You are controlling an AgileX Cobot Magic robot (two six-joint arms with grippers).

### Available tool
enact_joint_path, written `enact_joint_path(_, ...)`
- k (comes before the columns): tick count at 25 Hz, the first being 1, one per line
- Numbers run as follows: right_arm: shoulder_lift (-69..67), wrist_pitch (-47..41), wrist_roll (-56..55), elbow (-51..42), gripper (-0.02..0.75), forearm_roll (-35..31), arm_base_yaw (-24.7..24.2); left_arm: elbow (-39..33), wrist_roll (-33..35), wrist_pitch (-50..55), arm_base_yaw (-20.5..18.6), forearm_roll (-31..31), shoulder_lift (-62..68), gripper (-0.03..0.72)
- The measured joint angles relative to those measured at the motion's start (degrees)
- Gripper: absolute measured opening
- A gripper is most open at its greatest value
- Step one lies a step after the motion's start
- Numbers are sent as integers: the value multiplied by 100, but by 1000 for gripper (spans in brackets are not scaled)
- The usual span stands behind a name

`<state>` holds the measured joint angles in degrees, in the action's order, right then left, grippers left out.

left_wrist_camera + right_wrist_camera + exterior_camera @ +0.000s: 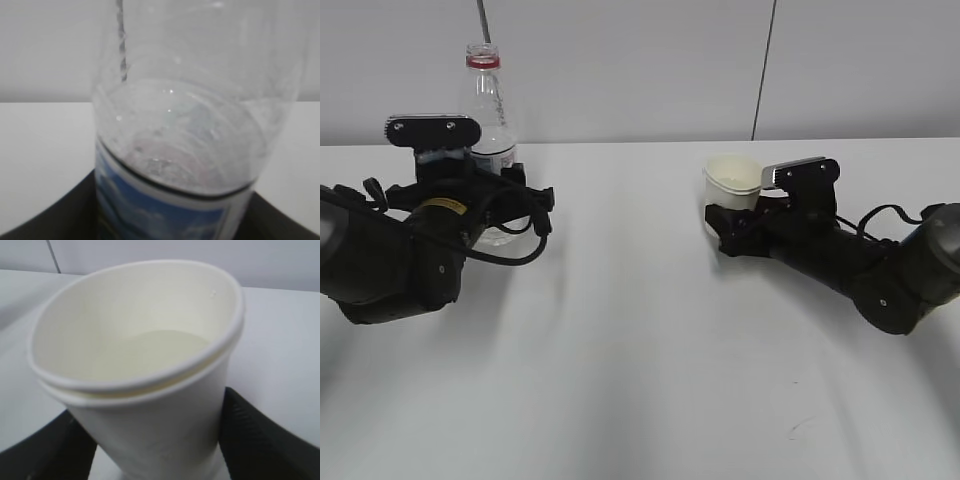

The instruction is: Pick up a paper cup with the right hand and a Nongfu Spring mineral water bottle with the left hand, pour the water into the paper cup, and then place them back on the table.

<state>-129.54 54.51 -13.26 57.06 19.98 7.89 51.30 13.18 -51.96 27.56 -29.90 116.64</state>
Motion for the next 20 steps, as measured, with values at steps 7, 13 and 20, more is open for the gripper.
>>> enact_joint_path(7, -44, 1, 251, 0, 522, -210, 0, 0, 0, 0, -4, 9, 0, 400)
enact_joint_path(13, -200, 54, 298, 21, 521, -265, 0, 0, 0, 0, -4, 16, 0, 400)
enact_joint_path(20, -208, 88, 306, 21, 520, -301, 0, 0, 0, 99, -4, 53, 0, 400)
